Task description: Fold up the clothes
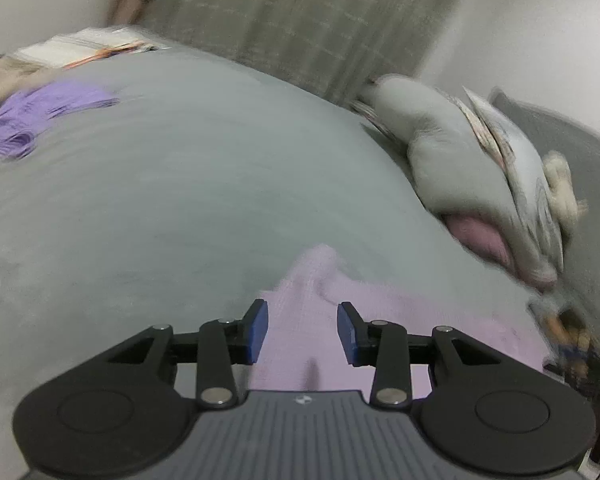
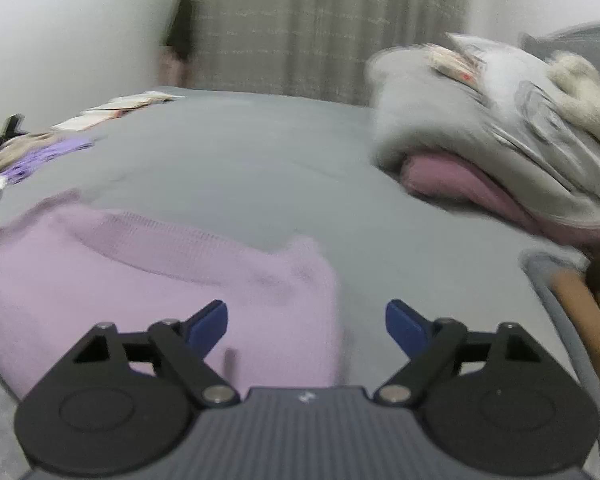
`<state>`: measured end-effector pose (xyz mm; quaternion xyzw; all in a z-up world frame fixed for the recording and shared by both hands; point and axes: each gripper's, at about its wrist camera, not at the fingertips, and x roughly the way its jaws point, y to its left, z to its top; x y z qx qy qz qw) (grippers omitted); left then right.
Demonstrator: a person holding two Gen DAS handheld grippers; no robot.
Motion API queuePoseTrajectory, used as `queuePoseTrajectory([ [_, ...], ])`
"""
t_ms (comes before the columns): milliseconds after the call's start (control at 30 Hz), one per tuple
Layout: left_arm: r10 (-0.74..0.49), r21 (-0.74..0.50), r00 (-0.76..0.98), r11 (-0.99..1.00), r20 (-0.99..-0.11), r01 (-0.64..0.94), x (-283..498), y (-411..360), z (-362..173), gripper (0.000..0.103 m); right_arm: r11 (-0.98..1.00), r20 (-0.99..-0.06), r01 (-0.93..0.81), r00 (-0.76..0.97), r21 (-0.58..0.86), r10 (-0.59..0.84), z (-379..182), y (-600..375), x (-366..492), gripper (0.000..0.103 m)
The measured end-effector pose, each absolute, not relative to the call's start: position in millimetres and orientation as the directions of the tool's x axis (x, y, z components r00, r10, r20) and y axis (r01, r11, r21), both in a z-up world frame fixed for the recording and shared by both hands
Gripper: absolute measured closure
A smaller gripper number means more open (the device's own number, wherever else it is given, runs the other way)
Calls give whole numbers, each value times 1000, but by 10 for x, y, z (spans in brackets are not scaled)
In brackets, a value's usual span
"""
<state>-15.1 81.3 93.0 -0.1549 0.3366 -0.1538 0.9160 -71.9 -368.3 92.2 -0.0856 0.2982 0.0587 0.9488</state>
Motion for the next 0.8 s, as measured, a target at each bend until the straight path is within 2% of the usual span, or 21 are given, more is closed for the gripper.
queuePoseTrajectory([
  [133,-390,-338,694,915,-605,219,24,666,857,67,963,-600,-202,798,-179,57,816,-3425,-424,20],
  [200,-386,-329,677,919,-626,219,139,627,787,67,962,-642,-211,765,-174,52,719,-3343,-345,29],
  [267,-389,-338,658,917,-645,211,207,596,754,67,963,-679,-206,734,-174,34,613,-3316,-267,49],
  [300,-390,-340,655,917,-647,209,208,571,734,67,966,-693,-191,721,-175,17,563,-3314,-226,54],
  [333,-387,-343,651,917,-652,202,239,557,704,69,969,-696,-182,718,-168,14,550,-3326,-224,69],
  [367,-384,-348,647,918,-659,191,289,550,674,79,971,-695,-172,719,-166,9,543,-3344,-216,81],
  [400,-379,-345,645,920,-664,186,313,536,645,88,975,-692,-156,722,-161,1,548,-3363,-181,85],
  [433,-374,-338,645,923,-667,185,326,519,618,90,977,-690,-143,724,-157,-5,553,-3379,-153,88],
  [600,-361,-309,652,930,-666,199,337,428,610,99,981,-686,-137,727,-140,4,563,-3420,-148,96],
  [700,-362,-290,659,931,-660,221,289,402,648,99,985,-672,-127,740,-120,14,628,-3516,-204,96],
  [733,-358,-280,659,933,-661,227,283,389,647,99,986,-664,-120,748,-114,14,646,-3538,-220,94],
  [800,-358,-269,653,934,-668,236,292,364,647,95,987,-656,-109,755,-115,7,643,-3565,-209,76],
])
